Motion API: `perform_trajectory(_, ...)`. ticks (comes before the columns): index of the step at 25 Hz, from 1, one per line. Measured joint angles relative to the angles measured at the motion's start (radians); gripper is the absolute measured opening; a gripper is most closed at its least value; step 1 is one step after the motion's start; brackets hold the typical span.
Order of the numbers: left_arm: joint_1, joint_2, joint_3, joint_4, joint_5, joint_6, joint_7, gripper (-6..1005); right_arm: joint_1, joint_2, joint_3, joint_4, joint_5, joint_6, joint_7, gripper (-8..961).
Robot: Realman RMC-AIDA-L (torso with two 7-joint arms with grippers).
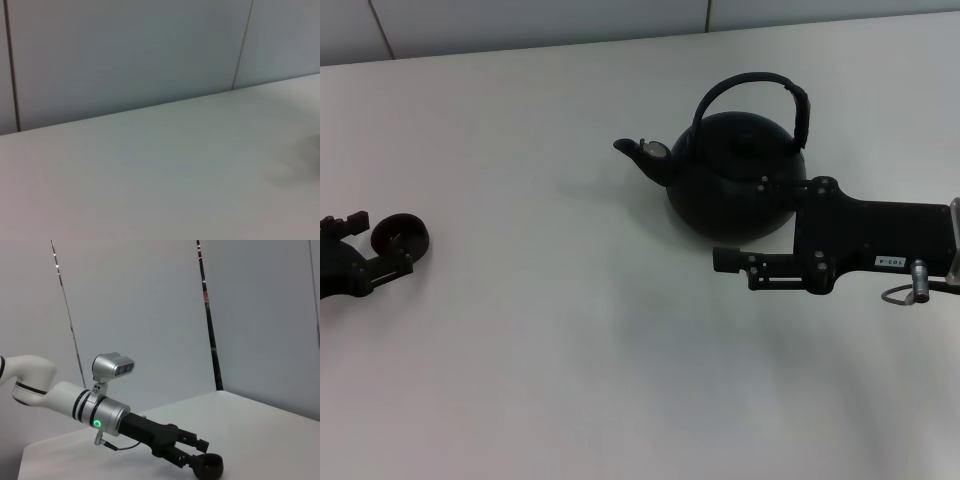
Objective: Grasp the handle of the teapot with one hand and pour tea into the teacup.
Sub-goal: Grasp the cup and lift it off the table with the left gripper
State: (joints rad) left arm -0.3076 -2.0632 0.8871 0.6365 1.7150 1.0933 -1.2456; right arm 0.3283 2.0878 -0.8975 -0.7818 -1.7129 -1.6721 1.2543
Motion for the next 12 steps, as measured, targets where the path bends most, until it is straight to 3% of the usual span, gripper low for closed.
perform_trajectory(12, -0.002, 0.0, 0.026, 0.0, 0.0, -0.014, 0.0, 830, 0.0, 0.001, 0.0, 0.001, 0.016, -0.002, 0.001, 745)
